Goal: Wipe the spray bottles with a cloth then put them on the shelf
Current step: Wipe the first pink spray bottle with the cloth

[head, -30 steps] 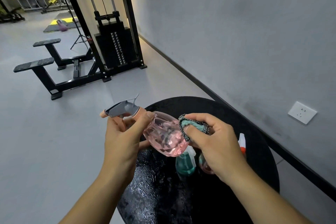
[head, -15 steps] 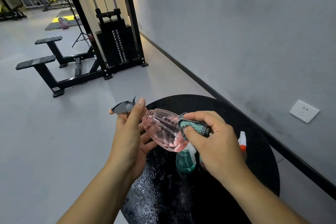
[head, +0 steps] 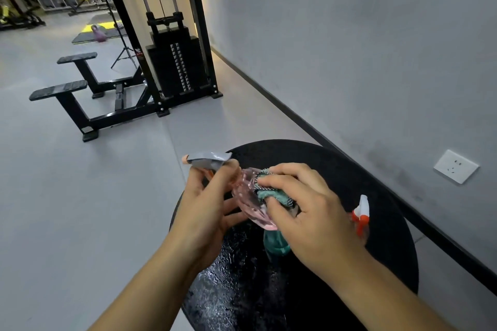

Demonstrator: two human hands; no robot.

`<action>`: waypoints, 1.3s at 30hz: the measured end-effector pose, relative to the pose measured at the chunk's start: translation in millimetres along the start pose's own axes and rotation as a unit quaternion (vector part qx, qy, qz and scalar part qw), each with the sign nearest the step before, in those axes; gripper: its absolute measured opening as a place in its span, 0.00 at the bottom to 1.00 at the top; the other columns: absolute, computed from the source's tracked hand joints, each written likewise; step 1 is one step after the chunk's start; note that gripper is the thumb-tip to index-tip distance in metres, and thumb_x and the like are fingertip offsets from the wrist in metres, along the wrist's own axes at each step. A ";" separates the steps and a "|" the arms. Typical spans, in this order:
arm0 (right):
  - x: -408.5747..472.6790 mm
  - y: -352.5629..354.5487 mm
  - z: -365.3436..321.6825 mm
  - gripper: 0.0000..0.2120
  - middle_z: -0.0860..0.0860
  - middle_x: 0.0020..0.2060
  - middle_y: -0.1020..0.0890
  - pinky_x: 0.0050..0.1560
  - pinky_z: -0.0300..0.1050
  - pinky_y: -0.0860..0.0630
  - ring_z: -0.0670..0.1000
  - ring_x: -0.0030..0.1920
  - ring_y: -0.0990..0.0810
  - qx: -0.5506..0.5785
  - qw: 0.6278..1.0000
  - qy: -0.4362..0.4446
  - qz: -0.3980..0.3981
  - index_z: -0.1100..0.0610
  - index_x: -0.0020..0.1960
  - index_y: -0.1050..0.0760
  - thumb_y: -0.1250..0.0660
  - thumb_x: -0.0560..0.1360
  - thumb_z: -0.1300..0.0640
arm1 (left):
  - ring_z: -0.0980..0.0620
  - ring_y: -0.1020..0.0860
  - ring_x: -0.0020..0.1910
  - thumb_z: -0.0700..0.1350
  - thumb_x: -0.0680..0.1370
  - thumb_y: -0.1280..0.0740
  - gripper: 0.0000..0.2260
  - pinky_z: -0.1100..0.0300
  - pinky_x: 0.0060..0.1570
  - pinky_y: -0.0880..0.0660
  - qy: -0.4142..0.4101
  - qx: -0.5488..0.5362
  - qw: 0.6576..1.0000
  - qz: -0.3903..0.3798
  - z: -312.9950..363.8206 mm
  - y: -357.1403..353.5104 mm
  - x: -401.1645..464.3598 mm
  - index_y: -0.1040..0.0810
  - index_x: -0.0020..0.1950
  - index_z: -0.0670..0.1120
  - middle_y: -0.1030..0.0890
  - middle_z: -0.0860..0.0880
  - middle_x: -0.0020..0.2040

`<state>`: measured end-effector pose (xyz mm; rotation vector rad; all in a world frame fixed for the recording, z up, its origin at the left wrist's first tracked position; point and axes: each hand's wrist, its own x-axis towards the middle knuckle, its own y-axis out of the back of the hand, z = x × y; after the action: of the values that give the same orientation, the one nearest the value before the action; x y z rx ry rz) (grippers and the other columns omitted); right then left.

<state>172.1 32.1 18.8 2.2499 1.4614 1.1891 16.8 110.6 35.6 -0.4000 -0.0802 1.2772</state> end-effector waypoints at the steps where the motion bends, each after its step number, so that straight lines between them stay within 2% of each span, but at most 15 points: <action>1: 0.5 -0.5 -1.9 0.15 0.37 0.60 0.24 0.63 0.35 0.27 0.46 0.65 0.25 -0.003 1.000 0.011 -0.004 0.47 0.61 0.17 0.29 0.77 0.61 | 0.44 0.14 0.42 0.47 0.82 0.29 0.07 0.49 0.40 0.17 -0.007 0.006 1.000 -0.004 -2.7 -2.1 -0.6 0.25 0.58 0.50 0.15 0.47 0.49; 3: 2.5 0.3 -3.3 0.14 0.37 0.60 0.24 0.62 0.39 0.25 0.46 0.64 0.24 0.002 1.000 0.016 -0.003 0.47 0.60 0.17 0.29 0.77 0.60 | 0.43 0.14 0.42 0.45 0.81 0.28 0.06 0.48 0.41 0.17 -0.019 0.010 1.000 -0.001 -5.4 -3.5 0.3 0.21 0.56 0.54 0.16 0.46 0.49; 5: 3.7 2.9 -1.6 0.14 0.38 0.58 0.23 0.59 0.44 0.22 0.47 0.62 0.22 0.013 1.000 0.000 0.008 0.47 0.57 0.17 0.29 0.75 0.60 | 0.40 0.14 0.44 0.44 0.81 0.28 0.08 0.47 0.43 0.17 -0.035 0.010 0.999 0.011 -4.4 -3.3 2.5 0.19 0.54 0.58 0.15 0.42 0.52; 7: 4.6 6.1 1.1 0.14 0.39 0.55 0.23 0.58 0.45 0.23 0.48 0.60 0.21 0.033 0.999 -0.031 0.012 0.46 0.54 0.17 0.28 0.74 0.61 | 0.39 0.13 0.46 0.43 0.81 0.28 0.10 0.46 0.44 0.17 -0.052 0.005 0.998 0.027 -2.1 -3.3 4.3 0.20 0.58 0.57 0.14 0.43 0.53; 10: 4.5 7.0 0.4 0.14 0.39 0.56 0.22 0.59 0.42 0.24 0.46 0.61 0.22 0.048 0.998 -0.049 0.008 0.45 0.55 0.16 0.28 0.74 0.62 | 0.40 0.12 0.44 0.43 0.80 0.28 0.09 0.47 0.43 0.17 -0.064 0.014 0.997 0.034 -2.3 -5.2 4.9 0.21 0.56 0.56 0.15 0.45 0.49; 13: 5.2 5.6 -4.3 0.15 0.37 0.57 0.23 0.58 0.41 0.22 0.46 0.62 0.22 0.044 0.999 -0.017 0.014 0.46 0.58 0.16 0.28 0.75 0.61 | 0.44 0.14 0.41 0.42 0.80 0.28 0.08 0.49 0.40 0.17 -0.055 0.034 0.997 0.030 -6.4 -10.2 2.5 0.21 0.56 0.53 0.16 0.46 0.47; 17: 6.4 11.6 -0.4 0.14 0.40 0.54 0.22 0.56 0.42 0.23 0.47 0.58 0.20 0.042 0.999 -0.028 0.016 0.46 0.52 0.17 0.28 0.72 0.61 | 0.41 0.12 0.42 0.43 0.80 0.28 0.08 0.45 0.41 0.16 -0.044 0.036 0.998 0.037 -5.8 -12.0 1.9 0.23 0.58 0.46 0.13 0.45 0.48; 20: 5.3 15.2 2.3 0.13 0.40 0.52 0.22 0.55 0.27 0.30 0.44 0.56 0.21 0.026 0.997 -0.069 0.015 0.45 0.50 0.18 0.27 0.72 0.62 | 0.40 0.11 0.44 0.43 0.81 0.29 0.07 0.45 0.41 0.16 -0.050 0.033 0.997 0.046 -3.7 -9.9 4.4 0.24 0.58 0.47 0.12 0.45 0.48; 21: 5.0 14.2 2.1 0.13 0.40 0.52 0.21 0.56 0.26 0.31 0.44 0.57 0.21 0.027 0.997 -0.071 0.012 0.45 0.50 0.17 0.27 0.72 0.62 | 0.41 0.11 0.44 0.43 0.81 0.30 0.06 0.47 0.40 0.17 -0.050 0.034 0.997 0.044 -3.7 -10.1 4.2 0.24 0.58 0.47 0.13 0.46 0.48; 24: 5.0 10.5 0.5 0.14 0.39 0.55 0.22 0.58 0.39 0.24 0.46 0.60 0.21 0.044 0.998 -0.036 0.000 0.47 0.55 0.16 0.28 0.74 0.62 | 0.43 0.12 0.43 0.45 0.82 0.29 0.06 0.47 0.41 0.17 -0.044 0.036 0.998 0.036 -5.7 -11.2 2.7 0.23 0.57 0.48 0.12 0.45 0.49; 25: 5.5 10.7 0.4 0.14 0.39 0.56 0.22 0.58 0.40 0.23 0.46 0.61 0.21 0.044 0.999 -0.025 0.000 0.47 0.55 0.16 0.28 0.74 0.61 | 0.42 0.12 0.43 0.45 0.82 0.29 0.07 0.46 0.42 0.16 -0.044 0.036 0.998 0.034 -5.3 -11.3 2.4 0.24 0.57 0.48 0.12 0.45 0.50; 29: 7.8 16.7 4.1 0.13 0.41 0.53 0.22 0.53 0.35 0.24 0.46 0.57 0.20 0.059 0.997 -0.054 0.002 0.46 0.51 0.17 0.28 0.72 0.62 | 0.38 0.12 0.45 0.46 0.82 0.29 0.06 0.39 0.46 0.15 -0.050 0.023 0.997 0.052 -0.4 -7.8 5.9 0.24 0.56 0.48 0.12 0.42 0.52; 33: 5.8 14.6 9.0 0.14 0.40 0.53 0.21 0.53 0.34 0.24 0.45 0.56 0.20 0.070 0.994 -0.081 0.004 0.46 0.51 0.17 0.28 0.73 0.63 | 0.41 0.12 0.43 0.46 0.82 0.29 0.06 0.42 0.43 0.16 -0.052 0.023 0.996 0.070 -2.4 -3.5 8.5 0.23 0.56 0.50 0.15 0.42 0.52; 36: 4.6 12.2 6.1 0.15 0.40 0.56 0.21 0.57 0.32 0.26 0.46 0.61 0.21 0.061 0.997 -0.045 -0.004 0.46 0.55 0.15 0.26 0.75 0.63 | 0.40 0.12 0.44 0.48 0.82 0.28 0.08 0.45 0.42 0.16 -0.042 0.022 0.997 0.058 -6.5 -5.2 6.8 0.23 0.57 0.49 0.14 0.43 0.52; 39: 6.8 14.6 5.5 0.15 0.41 0.55 0.21 0.56 0.32 0.26 0.47 0.60 0.20 0.062 0.997 -0.038 0.001 0.46 0.54 0.15 0.26 0.74 0.63 | 0.39 0.12 0.46 0.48 0.82 0.29 0.08 0.43 0.42 0.16 -0.045 0.014 0.997 0.053 -3.8 -4.8 7.3 0.24 0.58 0.48 0.13 0.44 0.52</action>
<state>187.2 32.0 26.8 2.3488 1.5435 1.0289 24.3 115.4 32.5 -0.3253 -0.1183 1.4006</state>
